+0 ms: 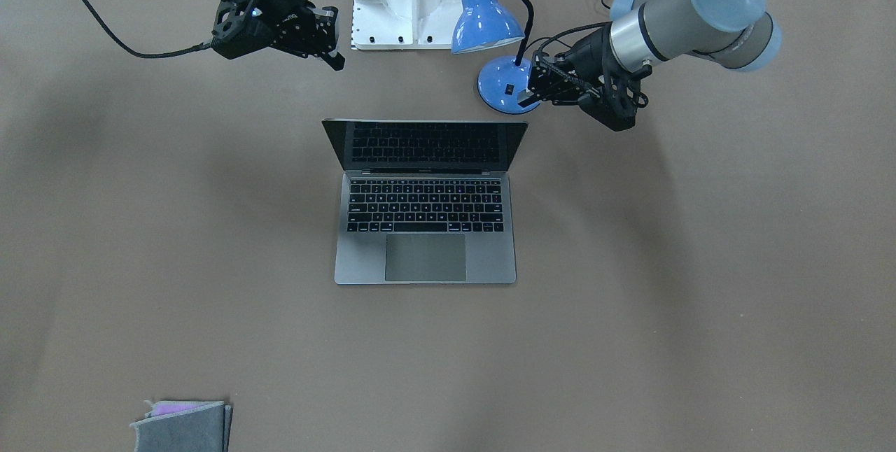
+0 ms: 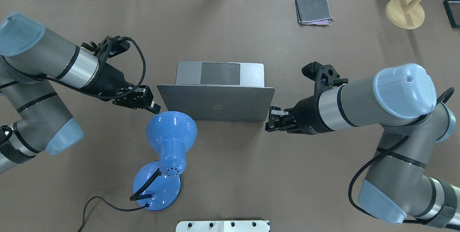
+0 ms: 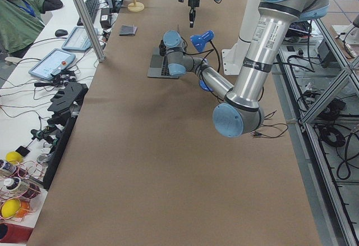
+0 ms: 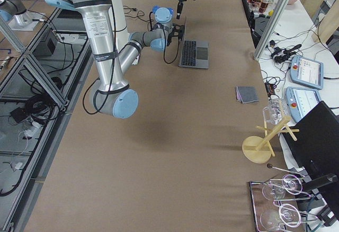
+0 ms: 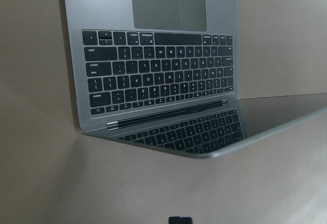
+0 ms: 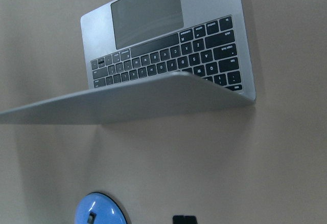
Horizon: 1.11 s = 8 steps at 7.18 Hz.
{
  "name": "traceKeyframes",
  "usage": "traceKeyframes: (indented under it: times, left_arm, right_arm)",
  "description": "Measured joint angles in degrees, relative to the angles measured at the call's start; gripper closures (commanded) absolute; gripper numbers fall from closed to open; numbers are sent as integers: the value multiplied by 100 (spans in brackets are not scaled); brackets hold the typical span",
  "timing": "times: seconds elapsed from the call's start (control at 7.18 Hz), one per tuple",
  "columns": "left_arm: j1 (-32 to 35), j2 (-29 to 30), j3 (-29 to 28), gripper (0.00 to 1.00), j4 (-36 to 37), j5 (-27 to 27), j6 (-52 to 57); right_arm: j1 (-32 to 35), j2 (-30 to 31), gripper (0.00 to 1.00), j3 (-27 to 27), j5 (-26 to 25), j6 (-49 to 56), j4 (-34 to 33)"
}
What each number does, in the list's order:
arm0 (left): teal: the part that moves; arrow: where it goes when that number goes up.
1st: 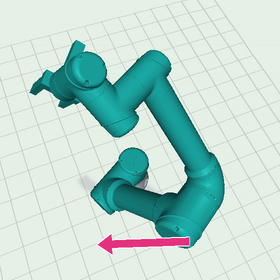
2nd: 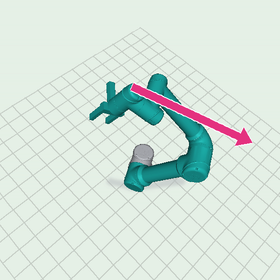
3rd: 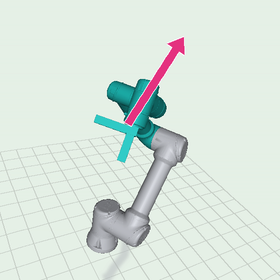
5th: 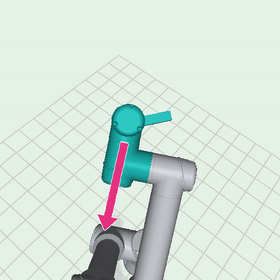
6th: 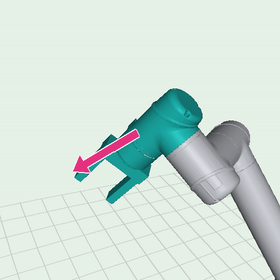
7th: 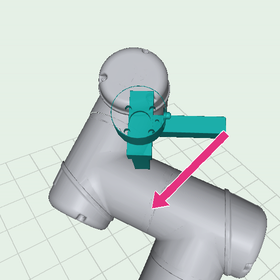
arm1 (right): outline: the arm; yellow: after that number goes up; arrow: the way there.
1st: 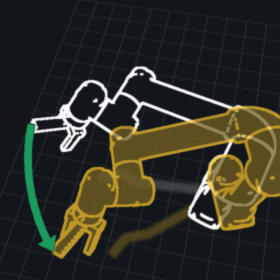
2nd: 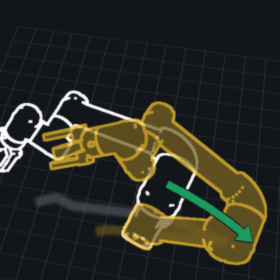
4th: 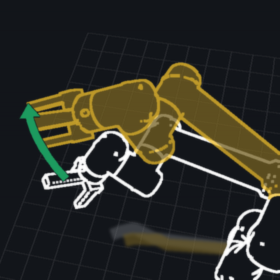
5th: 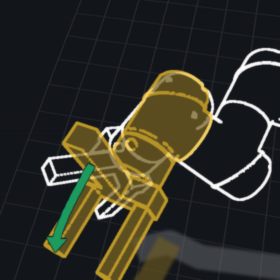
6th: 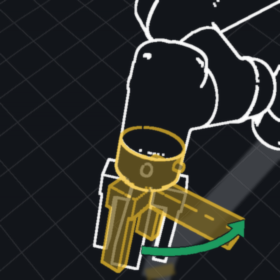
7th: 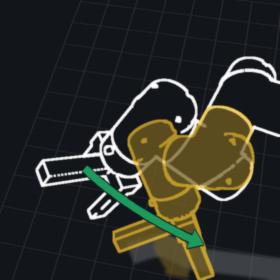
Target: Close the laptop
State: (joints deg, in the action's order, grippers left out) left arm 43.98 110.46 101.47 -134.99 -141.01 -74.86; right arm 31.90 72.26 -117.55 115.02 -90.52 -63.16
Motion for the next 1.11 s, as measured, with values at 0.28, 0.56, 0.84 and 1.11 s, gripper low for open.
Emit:
traceKeyframes:
  times: [0.28, 0.56, 0.84, 1.11]
  left_arm:
    - [-3, 65, -10, 100, 7, 5, -2]
    - [-4, 120, -41, 100, 24, 8, -2]
    - [-4, 228, -170, 100, 33, 4, 6]
    - [11, 369, -333, 100, 40, 9, 16]
  right_arm:
    - [185, -174, 100, 266, -29, 33, -20]
    - [305, -314, 100, 435, -32, 48, -54]
    - [389, -466, 100, 621, -31, 54, -63]
    - [493, -608, 100, 819, -19, 62, -65]
